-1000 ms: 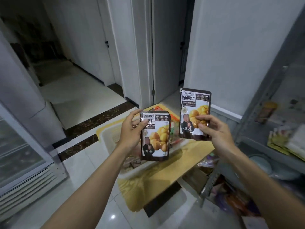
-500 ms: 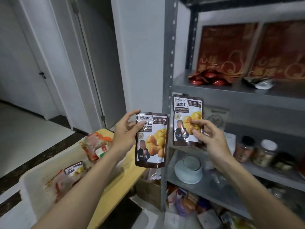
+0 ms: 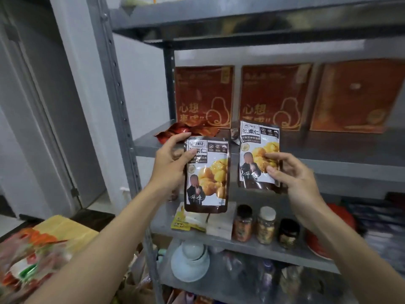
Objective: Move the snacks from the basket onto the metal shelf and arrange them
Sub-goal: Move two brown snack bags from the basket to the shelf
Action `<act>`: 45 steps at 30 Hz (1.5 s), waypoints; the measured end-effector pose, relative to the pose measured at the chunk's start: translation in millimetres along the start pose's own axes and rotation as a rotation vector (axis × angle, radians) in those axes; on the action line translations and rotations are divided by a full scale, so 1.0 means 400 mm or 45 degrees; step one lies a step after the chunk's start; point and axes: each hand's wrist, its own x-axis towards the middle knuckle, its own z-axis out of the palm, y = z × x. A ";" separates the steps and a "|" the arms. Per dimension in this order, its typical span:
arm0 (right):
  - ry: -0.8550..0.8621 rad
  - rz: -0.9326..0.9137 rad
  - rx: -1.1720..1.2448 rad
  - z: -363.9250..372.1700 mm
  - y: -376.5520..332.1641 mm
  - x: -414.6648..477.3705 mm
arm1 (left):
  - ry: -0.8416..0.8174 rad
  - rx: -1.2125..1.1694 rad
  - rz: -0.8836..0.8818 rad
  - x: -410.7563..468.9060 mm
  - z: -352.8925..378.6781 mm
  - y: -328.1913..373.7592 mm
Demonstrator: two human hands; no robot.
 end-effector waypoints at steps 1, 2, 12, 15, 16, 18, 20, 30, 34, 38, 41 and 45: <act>0.027 -0.014 0.004 -0.023 -0.003 0.023 | -0.008 0.005 0.015 0.032 0.026 0.001; 0.051 -0.019 0.015 -0.043 -0.005 0.048 | -0.014 0.013 0.027 0.064 0.051 0.001; 0.228 0.123 0.018 -0.147 0.012 0.357 | -0.033 0.080 -0.083 0.449 0.189 -0.078; 0.209 0.226 -0.054 -0.144 0.039 0.428 | -0.061 0.165 -0.149 0.543 0.197 -0.113; 0.198 0.266 -0.082 -0.141 0.053 0.449 | -0.062 0.209 -0.166 0.566 0.200 -0.124; 0.173 0.337 -0.132 -0.133 0.076 0.483 | -0.054 0.273 -0.216 0.604 0.205 -0.144; 0.169 0.381 -0.162 -0.126 0.094 0.508 | -0.046 0.332 -0.257 0.625 0.212 -0.161; 0.181 0.208 -0.596 -0.131 0.142 0.526 | 0.078 0.587 -0.261 0.630 0.238 -0.244; 0.163 0.190 -0.792 -0.130 0.143 0.525 | 0.124 0.663 -0.257 0.623 0.251 -0.243; 0.169 0.193 -0.861 -0.132 0.145 0.524 | 0.126 0.716 -0.247 0.617 0.255 -0.235; 0.157 0.201 -0.839 -0.132 0.141 0.519 | 0.119 0.718 -0.265 0.619 0.255 -0.236; 0.130 0.193 -0.863 -0.128 0.137 0.514 | 0.092 0.832 -0.217 0.599 0.266 -0.214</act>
